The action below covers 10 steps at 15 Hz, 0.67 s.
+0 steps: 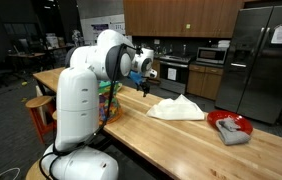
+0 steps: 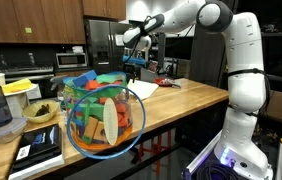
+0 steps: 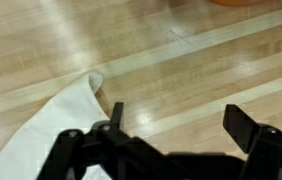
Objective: Lift the blue plush block from the towel, put it in the bag and then move the bag to the left
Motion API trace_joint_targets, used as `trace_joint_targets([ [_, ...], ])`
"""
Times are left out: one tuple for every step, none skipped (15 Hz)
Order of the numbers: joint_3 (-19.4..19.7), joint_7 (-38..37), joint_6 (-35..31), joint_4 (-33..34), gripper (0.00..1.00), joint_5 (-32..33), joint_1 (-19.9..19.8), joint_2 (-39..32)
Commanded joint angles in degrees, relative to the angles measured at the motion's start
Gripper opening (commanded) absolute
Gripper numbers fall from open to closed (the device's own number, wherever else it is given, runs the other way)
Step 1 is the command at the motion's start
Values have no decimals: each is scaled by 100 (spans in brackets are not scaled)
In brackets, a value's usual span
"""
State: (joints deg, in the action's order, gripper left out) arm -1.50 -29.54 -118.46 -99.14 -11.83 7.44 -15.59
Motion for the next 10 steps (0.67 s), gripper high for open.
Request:
trace_joint_targets([
  [126,125,-59,-240,100,56,-213,203],
  [161,187,-83,-274,100,26,-286,215],
  [193,239,-93,-290,100,6,-351,217],
  [223,279,-100,-296,100,0,-412,215],
  [262,319,-117,-293,100,7,-470,203],
  [293,350,-119,-292,100,20,-517,197],
  [326,383,-126,-300,100,18,-568,197],
  [364,398,-129,-306,100,57,-604,196],
  [393,462,-113,-303,100,88,-639,190],
  [411,531,-123,-309,100,66,-681,185],
])
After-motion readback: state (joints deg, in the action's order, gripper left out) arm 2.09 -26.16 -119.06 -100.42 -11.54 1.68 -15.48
